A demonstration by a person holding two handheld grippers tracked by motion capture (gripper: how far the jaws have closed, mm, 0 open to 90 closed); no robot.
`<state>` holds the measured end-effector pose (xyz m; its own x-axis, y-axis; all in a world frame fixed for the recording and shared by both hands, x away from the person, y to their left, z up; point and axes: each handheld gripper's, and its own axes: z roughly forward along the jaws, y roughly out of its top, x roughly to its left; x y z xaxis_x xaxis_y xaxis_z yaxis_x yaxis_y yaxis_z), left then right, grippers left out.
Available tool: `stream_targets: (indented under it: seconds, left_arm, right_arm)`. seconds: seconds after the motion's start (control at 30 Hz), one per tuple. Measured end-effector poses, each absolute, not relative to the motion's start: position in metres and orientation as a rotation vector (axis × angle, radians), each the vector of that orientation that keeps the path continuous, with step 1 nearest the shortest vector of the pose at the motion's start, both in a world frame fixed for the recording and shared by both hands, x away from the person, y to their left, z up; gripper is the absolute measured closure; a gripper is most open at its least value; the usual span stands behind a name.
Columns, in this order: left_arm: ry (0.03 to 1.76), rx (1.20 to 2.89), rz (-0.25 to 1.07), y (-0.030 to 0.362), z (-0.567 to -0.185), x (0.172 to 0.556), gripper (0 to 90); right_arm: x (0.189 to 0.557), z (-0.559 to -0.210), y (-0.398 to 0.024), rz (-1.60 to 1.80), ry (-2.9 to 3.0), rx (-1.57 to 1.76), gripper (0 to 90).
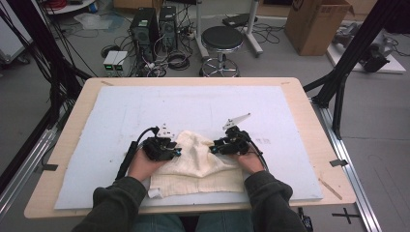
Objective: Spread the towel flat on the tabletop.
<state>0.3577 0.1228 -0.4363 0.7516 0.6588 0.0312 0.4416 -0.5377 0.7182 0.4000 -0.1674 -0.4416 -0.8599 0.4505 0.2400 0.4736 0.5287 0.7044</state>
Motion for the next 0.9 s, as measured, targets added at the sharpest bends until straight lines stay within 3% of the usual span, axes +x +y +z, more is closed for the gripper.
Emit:
stream_targets:
  seconds: [0.07,0.1,0.4,0.47,0.53,0.6,0.83,0.9]
  left_arm:
    - [0.807,2.229,0.41,0.122,-0.436,0.357,82.8]
    - [0.801,2.236,0.417,0.122,-0.436,0.356,86.3]
    - [0.844,2.173,0.461,0.133,-0.428,0.353,88.2]
    - [0.859,2.164,0.477,0.139,-0.426,0.353,88.3]
    - [0.878,2.16,0.474,0.146,-0.426,0.353,88.2]
    - [0.895,2.16,0.474,0.154,-0.426,0.352,88.2]
    - [0.932,2.14,0.481,0.177,-0.428,0.342,88.1]
    - [0.939,2.146,0.476,0.182,-0.428,0.339,88.1]
  right_arm:
    - [0.403,-0.443,-0.166,-1.266,-2.742,-0.82,82.9]
    - [0.404,-0.441,-0.166,-1.258,-2.75,-0.803,85.8]
    - [0.415,-0.399,-0.157,-1.22,-2.946,-0.812,86.5]
    - [0.419,-0.394,-0.152,-1.251,-2.959,-0.855,83.1]
    - [0.422,-0.394,-0.146,-1.308,-2.925,-0.849,72.3]
    - [0.422,-0.399,-0.142,-1.296,-2.881,-0.828,66.9]
    - [0.401,-0.416,-0.158,-1.256,-2.752,-0.781,54.8]
    - [0.397,-0.42,-0.163,-1.228,-2.752,-0.804,56.3]
